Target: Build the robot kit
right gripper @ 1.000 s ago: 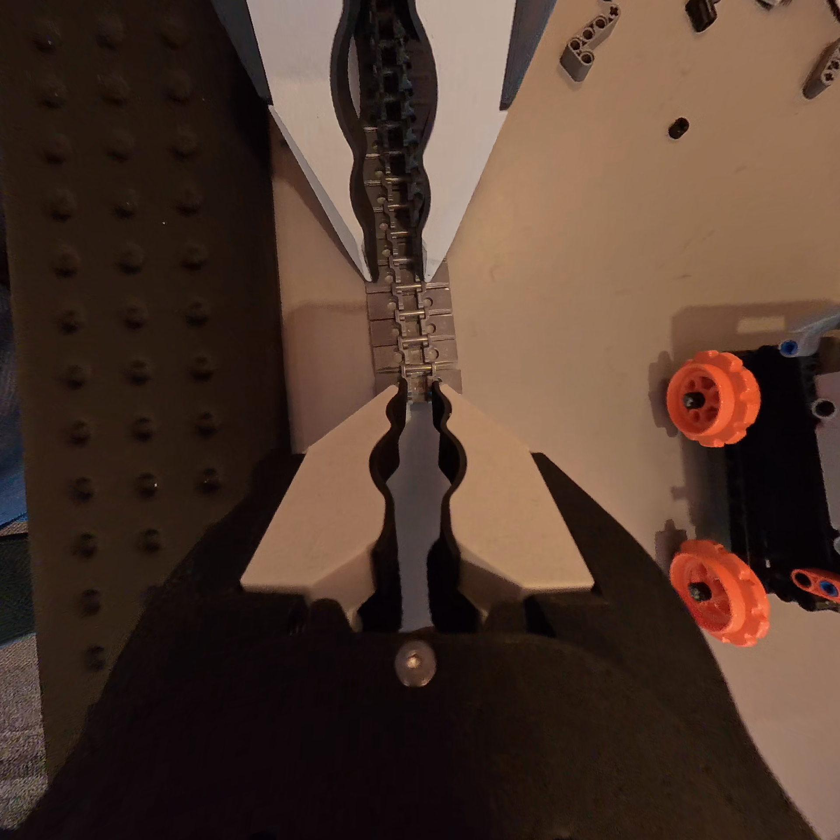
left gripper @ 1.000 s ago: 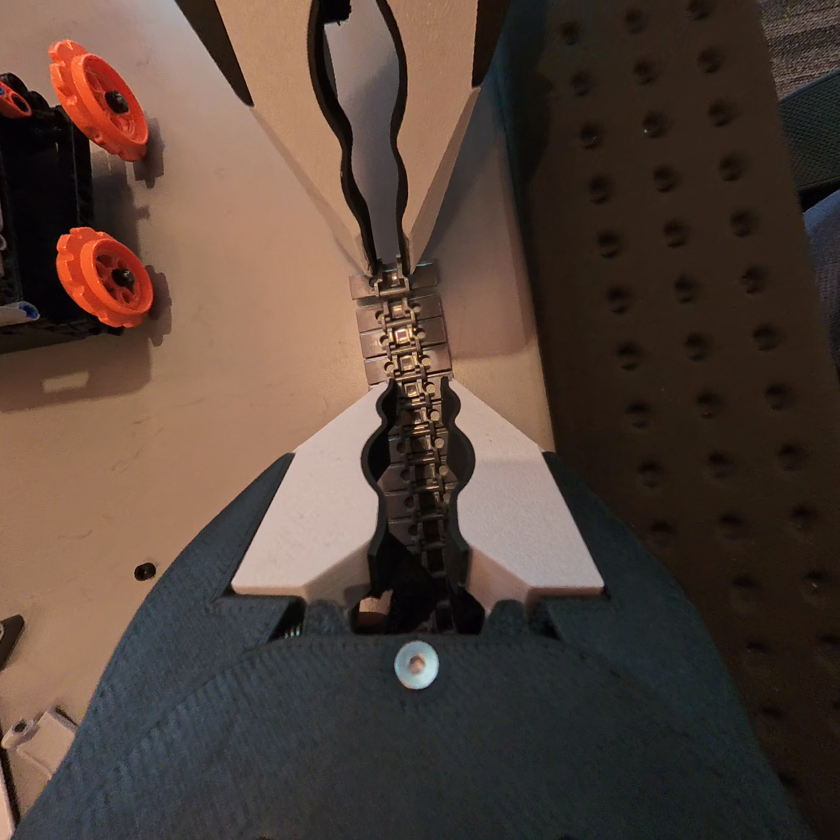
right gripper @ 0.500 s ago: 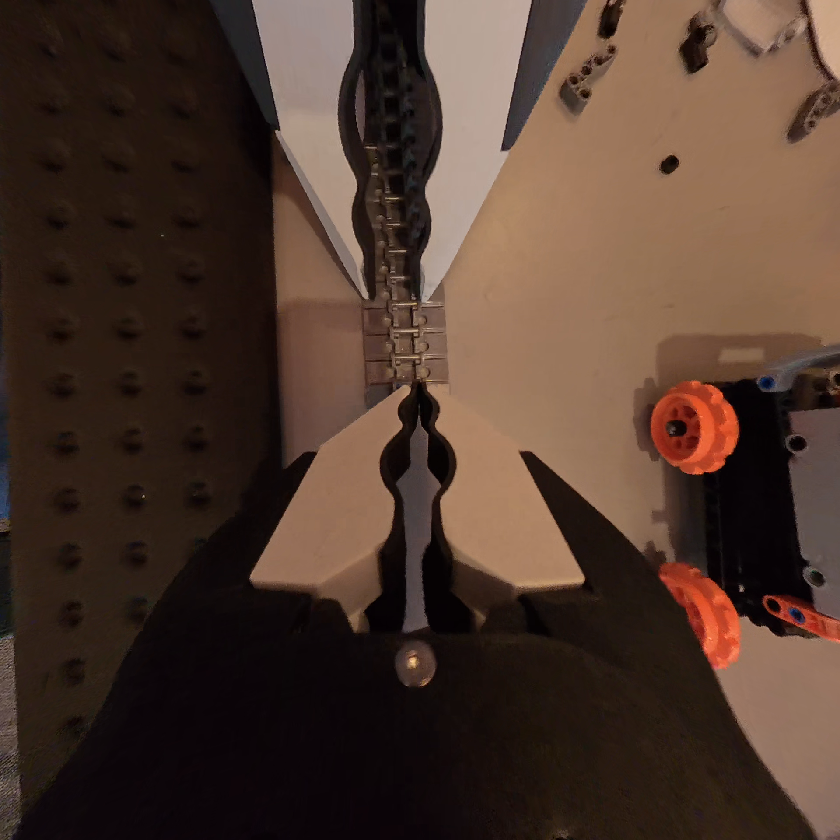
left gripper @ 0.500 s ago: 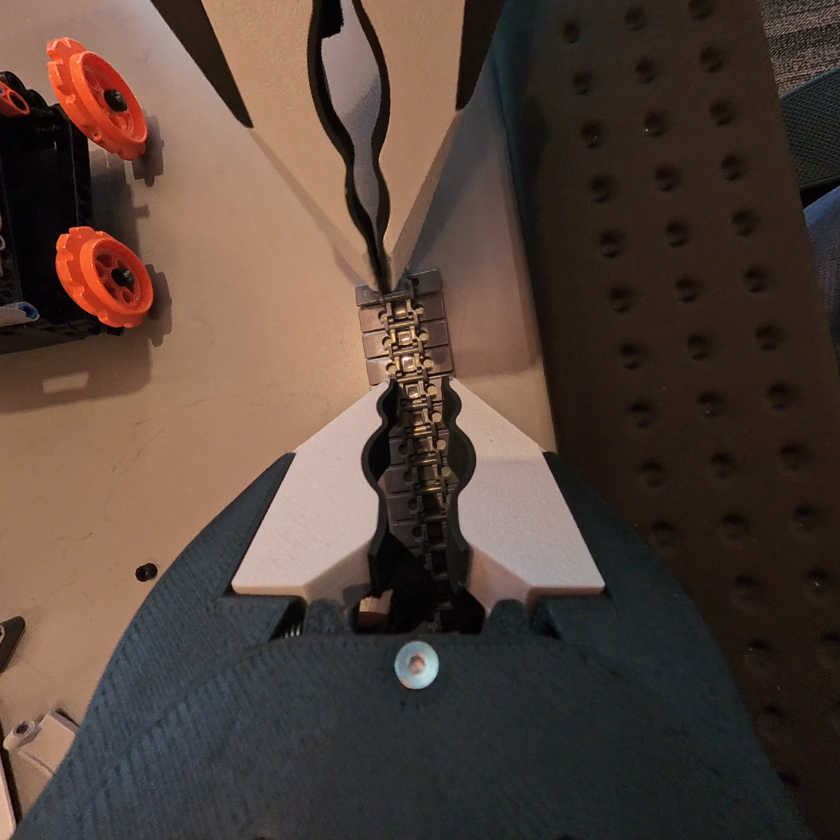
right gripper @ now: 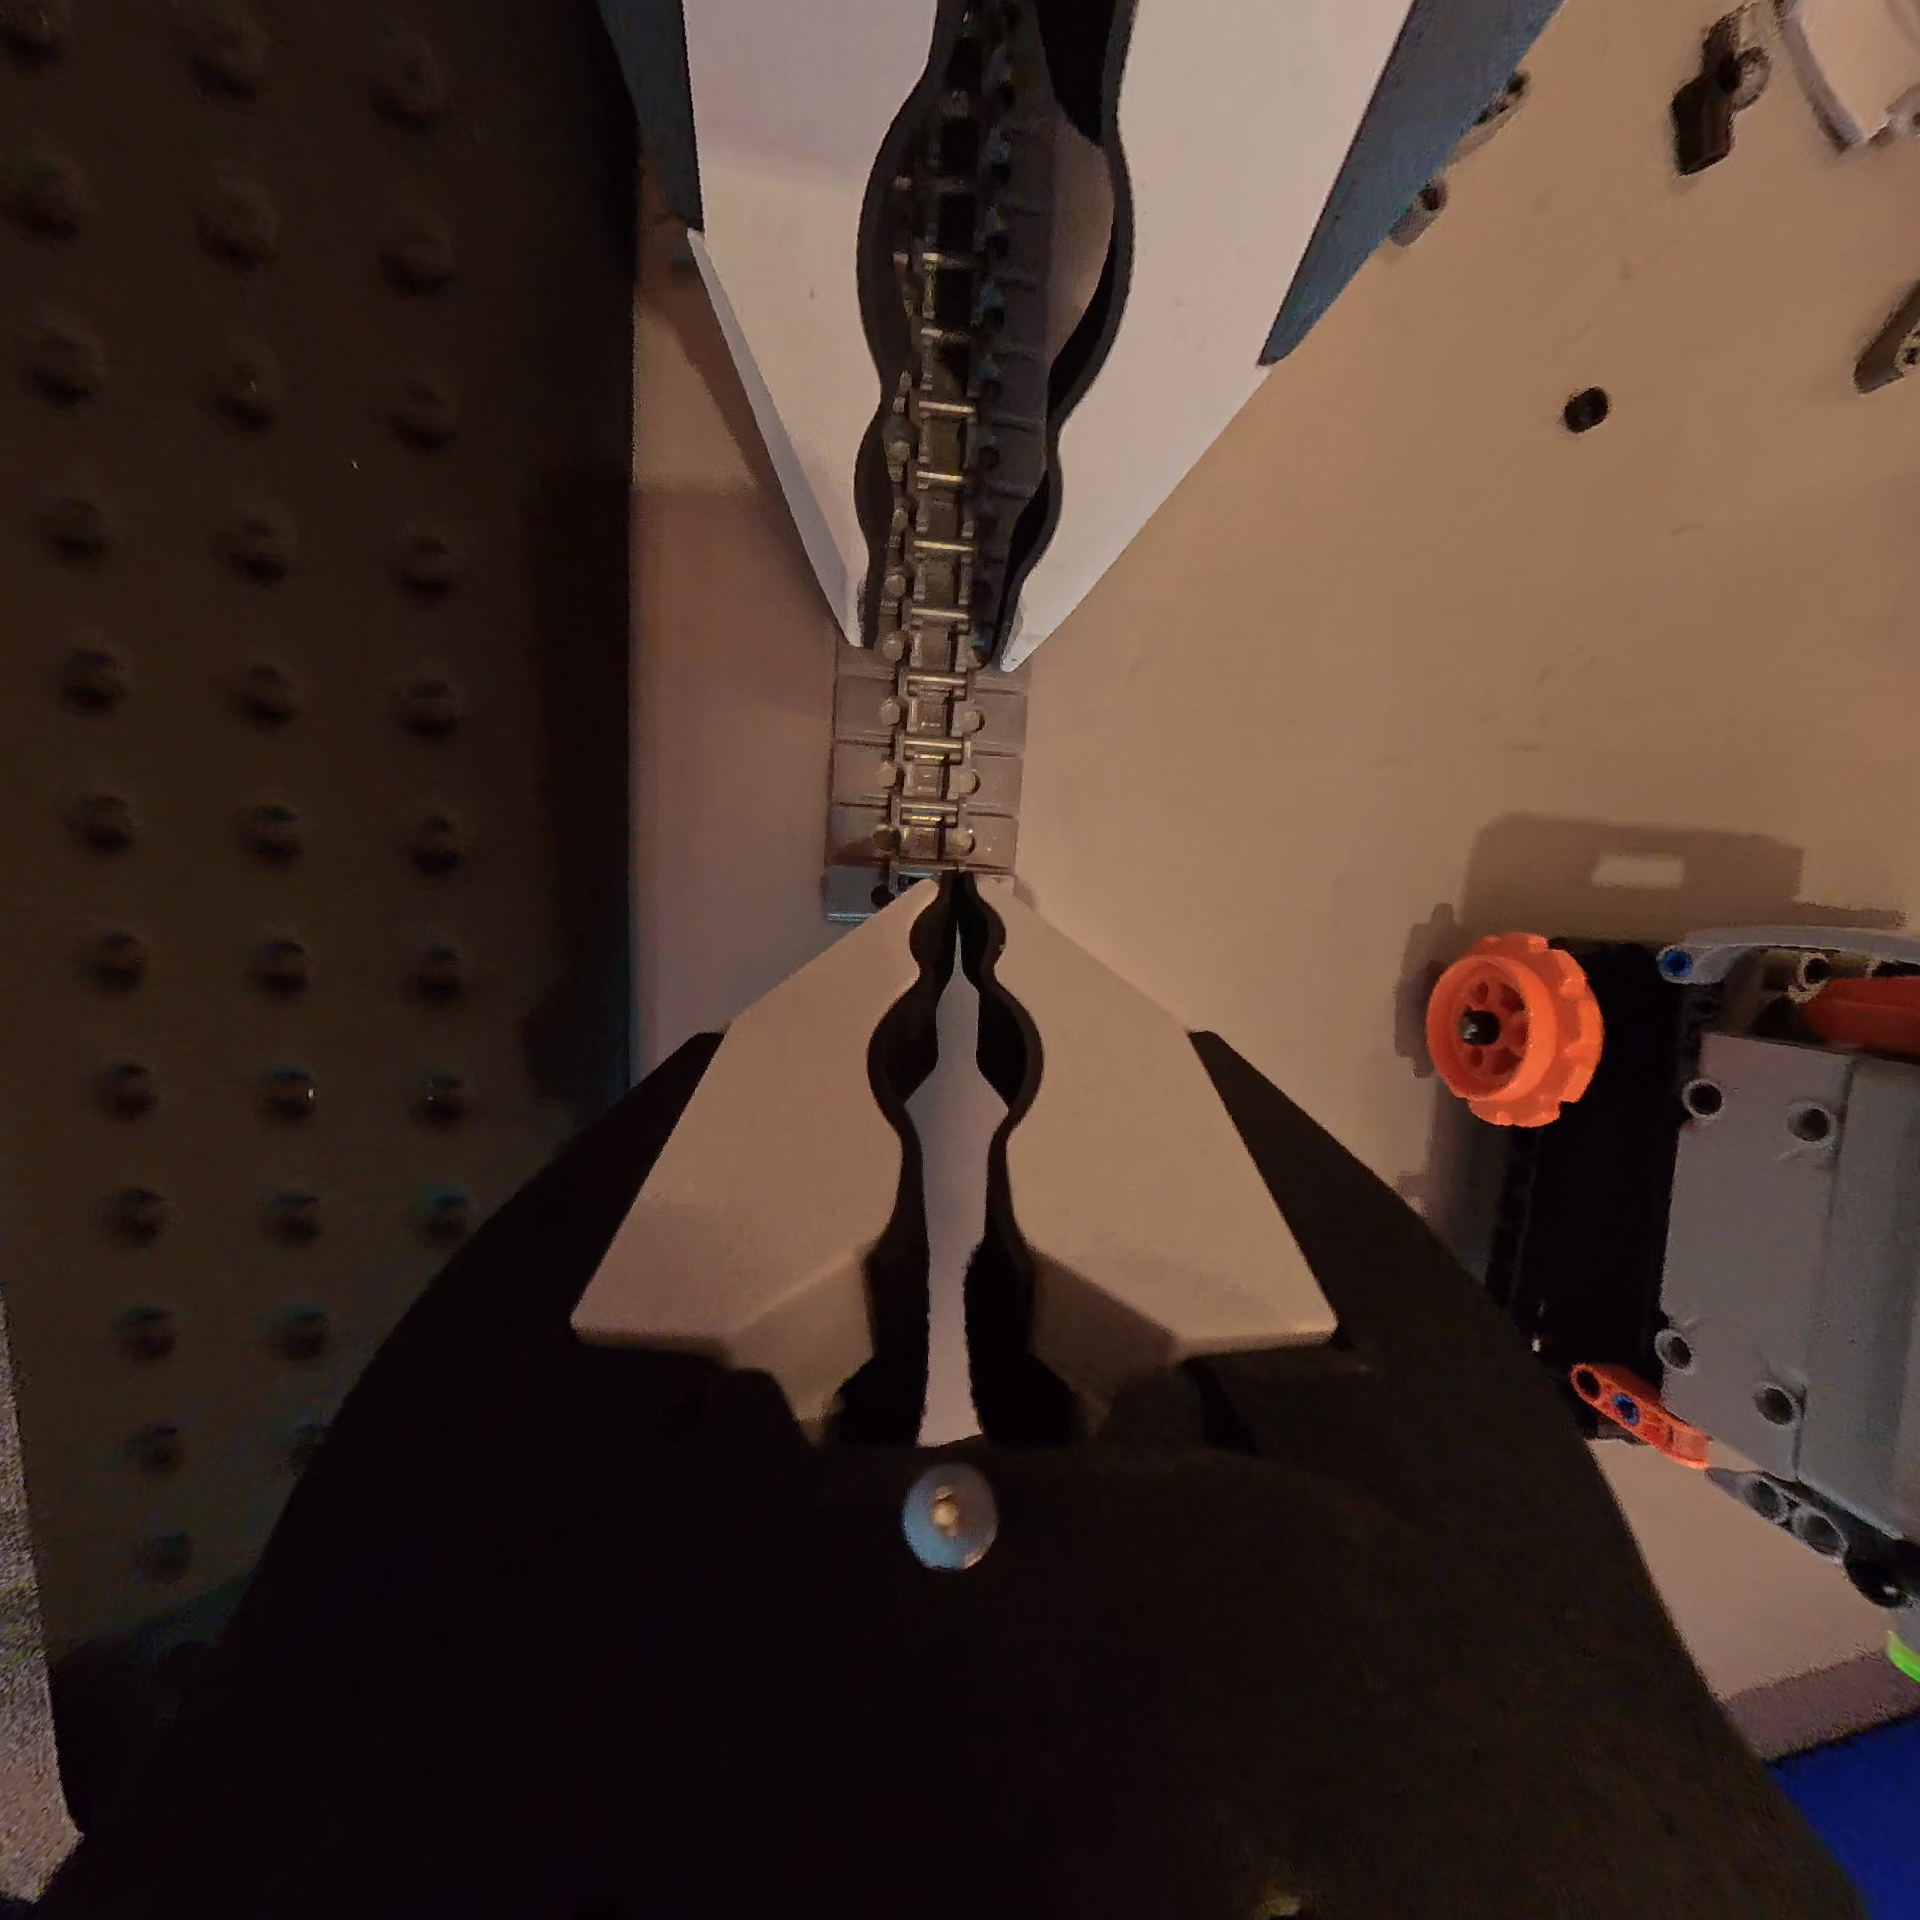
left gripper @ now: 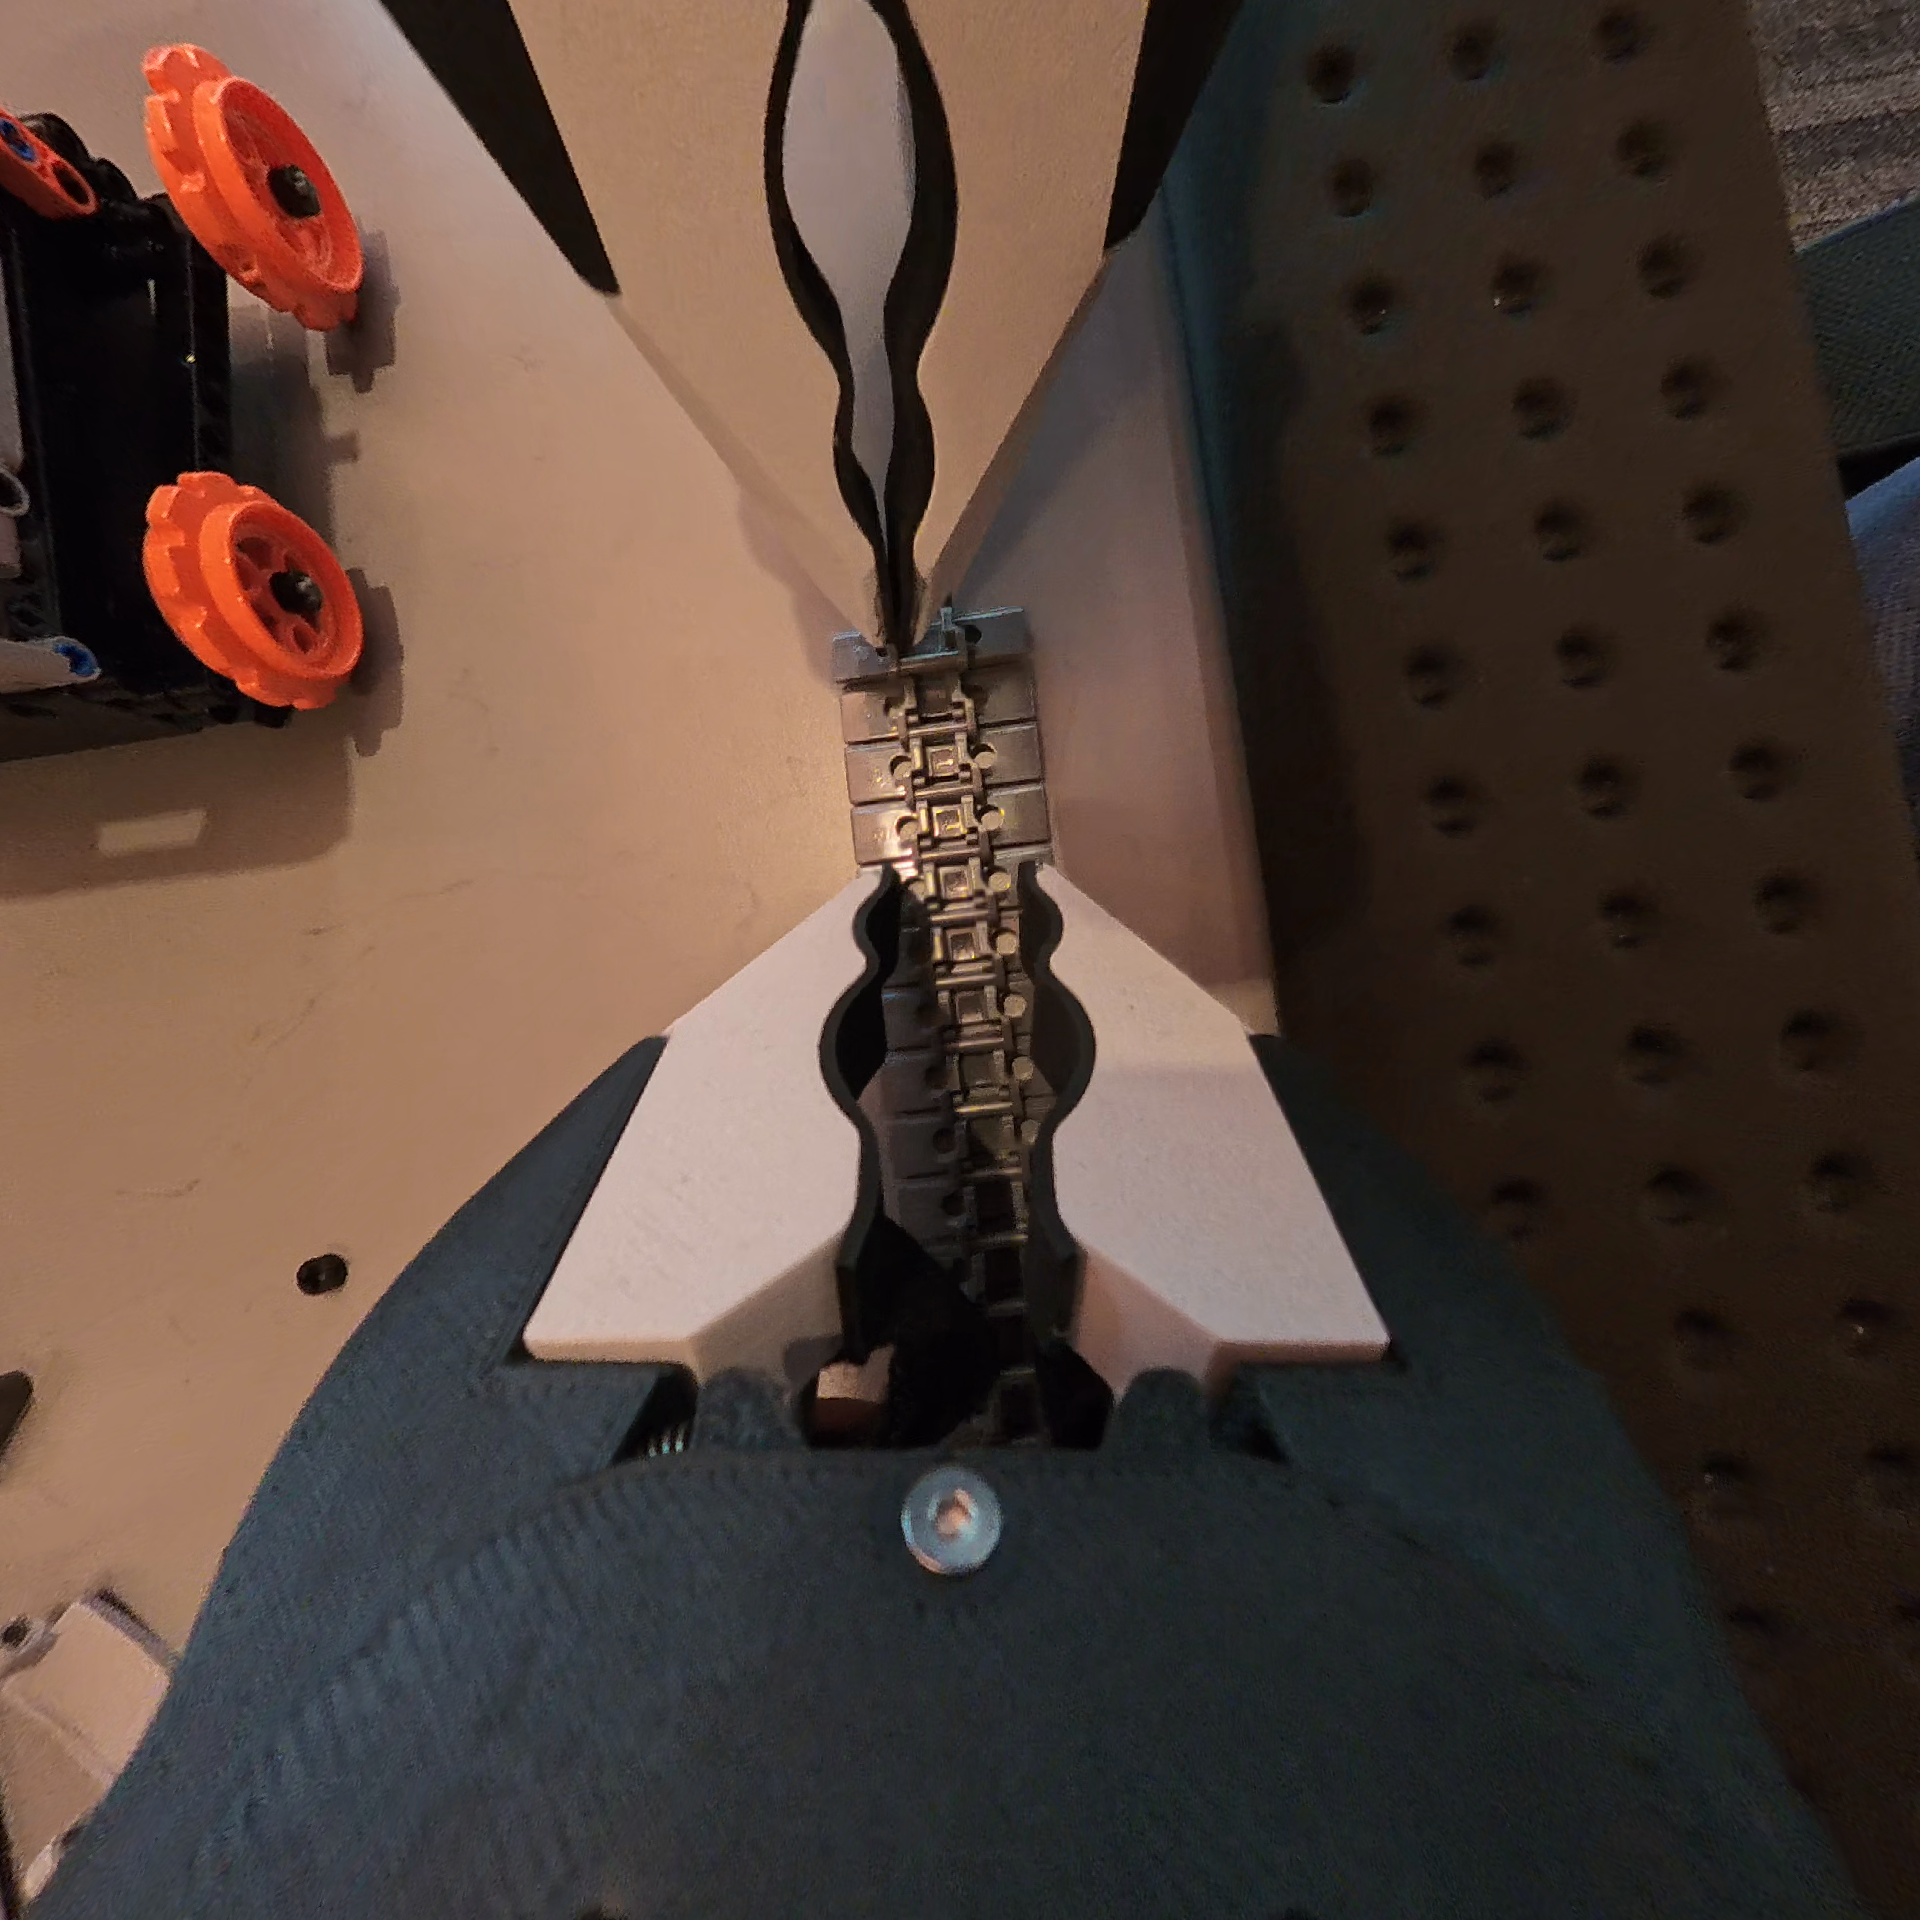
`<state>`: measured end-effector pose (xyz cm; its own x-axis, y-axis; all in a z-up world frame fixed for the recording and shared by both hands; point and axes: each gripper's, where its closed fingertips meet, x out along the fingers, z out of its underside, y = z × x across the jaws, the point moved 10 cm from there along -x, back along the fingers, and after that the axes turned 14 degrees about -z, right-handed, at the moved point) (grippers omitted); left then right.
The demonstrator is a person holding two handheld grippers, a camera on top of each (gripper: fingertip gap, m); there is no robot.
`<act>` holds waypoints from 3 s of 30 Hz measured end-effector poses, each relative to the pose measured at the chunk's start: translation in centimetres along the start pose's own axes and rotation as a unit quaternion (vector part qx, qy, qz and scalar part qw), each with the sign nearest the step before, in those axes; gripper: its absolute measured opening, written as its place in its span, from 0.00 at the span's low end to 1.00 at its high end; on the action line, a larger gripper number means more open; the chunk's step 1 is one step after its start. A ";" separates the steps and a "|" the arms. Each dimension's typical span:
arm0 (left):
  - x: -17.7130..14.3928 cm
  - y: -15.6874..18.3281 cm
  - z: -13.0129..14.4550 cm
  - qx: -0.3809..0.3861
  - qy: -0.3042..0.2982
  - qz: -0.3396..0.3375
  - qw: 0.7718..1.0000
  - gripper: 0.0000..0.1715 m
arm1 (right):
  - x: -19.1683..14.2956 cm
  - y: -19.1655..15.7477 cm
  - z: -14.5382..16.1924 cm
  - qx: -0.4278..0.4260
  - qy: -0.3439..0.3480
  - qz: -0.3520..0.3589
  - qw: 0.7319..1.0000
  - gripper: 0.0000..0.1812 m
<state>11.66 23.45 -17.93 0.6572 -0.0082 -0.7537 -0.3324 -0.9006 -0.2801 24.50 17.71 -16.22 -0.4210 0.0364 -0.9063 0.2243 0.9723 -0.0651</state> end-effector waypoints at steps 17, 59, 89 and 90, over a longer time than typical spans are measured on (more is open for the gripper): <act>-2.6 -0.3 2.7 -0.015 -0.019 -0.028 0.999 0.13 | 0.4 0.4 -0.4 0.034 -0.011 -0.046 0.998 0.00; -16.3 -7.0 15.2 -0.247 0.062 -0.459 0.851 0.07 | 10.5 7.8 -20.6 -0.053 0.103 -0.132 0.985 0.00; -15.6 -7.1 15.2 -0.242 0.045 -0.454 0.856 0.07 | 8.6 7.6 -18.3 -0.057 0.064 -0.144 0.986 0.00; -15.6 -7.1 15.2 -0.242 0.045 -0.454 0.857 0.07 | 8.9 7.6 -18.1 -0.056 0.059 -0.147 0.986 0.00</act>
<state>-6.51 36.54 -13.25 0.5535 0.7764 -0.3014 0.6475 -0.6288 -0.4306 6.55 29.61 -17.19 -0.5535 -0.2298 -0.8005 -0.0170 0.9641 -0.2650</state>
